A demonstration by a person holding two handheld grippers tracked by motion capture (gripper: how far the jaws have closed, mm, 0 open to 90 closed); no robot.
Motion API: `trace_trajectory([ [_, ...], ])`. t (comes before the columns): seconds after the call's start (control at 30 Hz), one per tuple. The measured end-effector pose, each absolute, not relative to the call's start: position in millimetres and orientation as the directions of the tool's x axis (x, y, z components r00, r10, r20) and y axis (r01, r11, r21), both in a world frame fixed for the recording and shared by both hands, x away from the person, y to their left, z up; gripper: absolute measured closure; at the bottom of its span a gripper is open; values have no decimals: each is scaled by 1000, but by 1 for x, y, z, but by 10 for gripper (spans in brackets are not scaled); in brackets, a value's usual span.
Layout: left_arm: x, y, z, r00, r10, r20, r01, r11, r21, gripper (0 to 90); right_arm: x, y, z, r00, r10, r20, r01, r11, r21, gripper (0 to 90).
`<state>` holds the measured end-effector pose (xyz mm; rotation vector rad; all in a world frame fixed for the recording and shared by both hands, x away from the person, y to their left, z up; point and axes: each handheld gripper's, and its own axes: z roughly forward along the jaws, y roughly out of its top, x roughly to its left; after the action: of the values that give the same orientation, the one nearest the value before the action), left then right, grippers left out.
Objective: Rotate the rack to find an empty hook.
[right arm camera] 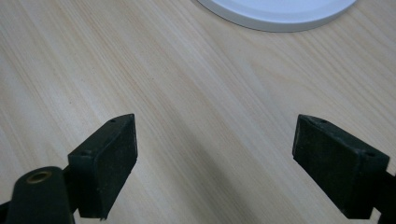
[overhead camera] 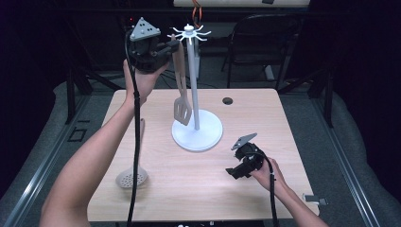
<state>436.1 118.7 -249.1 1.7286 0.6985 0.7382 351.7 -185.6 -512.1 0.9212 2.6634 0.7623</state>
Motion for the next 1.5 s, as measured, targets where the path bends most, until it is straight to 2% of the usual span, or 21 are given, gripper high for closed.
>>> trace_trajectory([
  [1.03,455,131,-252,588,802,101,137,-222,965,888,352,-185,-513,-784,620,-37,510,676,532,134],
  [1.13,451,136,-255,590,802,90,140,-211,967,838,352,-185,-513,-785,618,-35,508,676,534,135],
  [1.27,446,144,-260,595,800,75,153,-205,967,724,352,-185,-512,-784,620,-36,510,676,531,135],
  [1.5,433,158,-276,586,808,66,195,-219,956,459,352,-185,-512,-783,621,-37,509,674,535,134],
])
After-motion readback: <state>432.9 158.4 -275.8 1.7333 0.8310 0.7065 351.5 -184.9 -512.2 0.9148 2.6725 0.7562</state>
